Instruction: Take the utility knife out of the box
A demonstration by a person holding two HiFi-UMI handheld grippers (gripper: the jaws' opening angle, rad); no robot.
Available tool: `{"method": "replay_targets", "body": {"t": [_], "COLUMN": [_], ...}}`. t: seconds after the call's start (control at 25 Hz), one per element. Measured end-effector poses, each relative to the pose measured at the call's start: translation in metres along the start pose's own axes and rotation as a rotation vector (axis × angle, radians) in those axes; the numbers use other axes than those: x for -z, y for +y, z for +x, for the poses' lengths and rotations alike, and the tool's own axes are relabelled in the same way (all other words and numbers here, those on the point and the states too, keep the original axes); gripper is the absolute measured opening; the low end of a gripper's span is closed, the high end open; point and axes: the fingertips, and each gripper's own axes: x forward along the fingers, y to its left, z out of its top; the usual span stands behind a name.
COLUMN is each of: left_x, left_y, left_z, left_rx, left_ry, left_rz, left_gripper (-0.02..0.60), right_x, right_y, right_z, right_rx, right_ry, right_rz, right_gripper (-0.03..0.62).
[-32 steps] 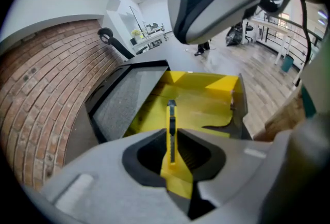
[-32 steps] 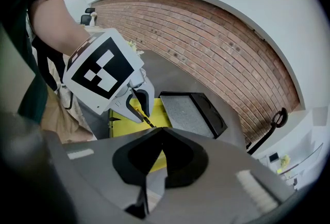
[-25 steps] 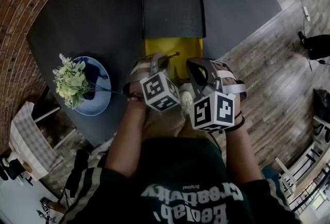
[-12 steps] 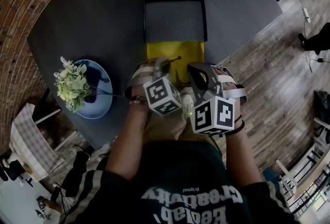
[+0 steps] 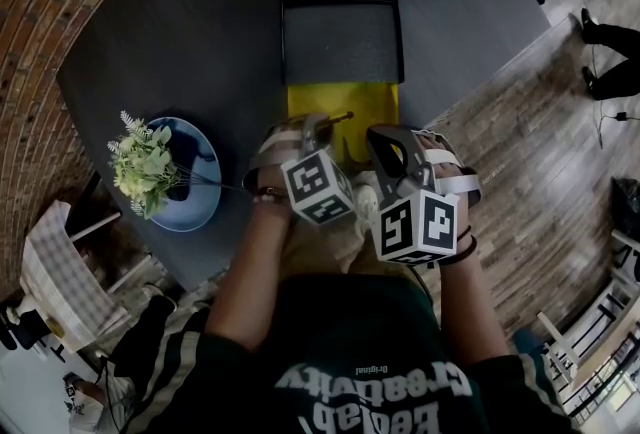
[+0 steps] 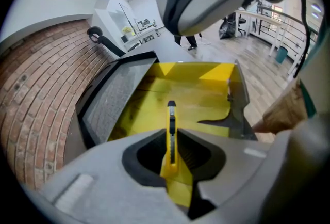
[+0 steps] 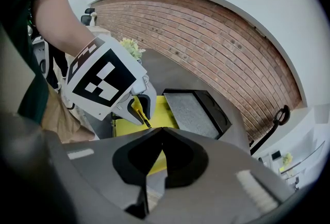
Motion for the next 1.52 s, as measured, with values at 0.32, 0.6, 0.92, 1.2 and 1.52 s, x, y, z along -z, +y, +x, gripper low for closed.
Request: {"method": "replay_targets", "body": {"t": [0.32,0.6,0.92,1.2,1.52], "left_x": [-0.003,-0.002,-0.009,-0.008,-0.01], "left_y": [-0.003,-0.007,0.003,0.008,0.015], "left_z": [-0.001,-0.002,-0.01,-0.017,-0.035], "left_rx": [0.022,0.044,-0.022,-0.038,-0.049], "left_ry": [-0.02,-0.002,-0.029,-0.032,-0.038], "left_rz": [-0.015,-0.009,-0.014,-0.03,-0.063], "left_gripper": [0.132,0.132,0.004,0.003,0.003], "right_x": [0.002,-0.003,-0.001,-0.001,-0.008], "right_y": [0.0,-0.002,-0.001,0.001,-0.001], "right_z": [0.001,-0.002,-0.003,-0.004,-0.011], "right_rx": [0.0,0.007,0.005,0.001,0.011], "right_ry": [0.001,-0.008,-0.01,-0.011,-0.035], "right_rz": [-0.002,0.001,0.006,-0.006,0.012], "right_gripper": [0.006,0.006,0.006,0.006,0.006]}}
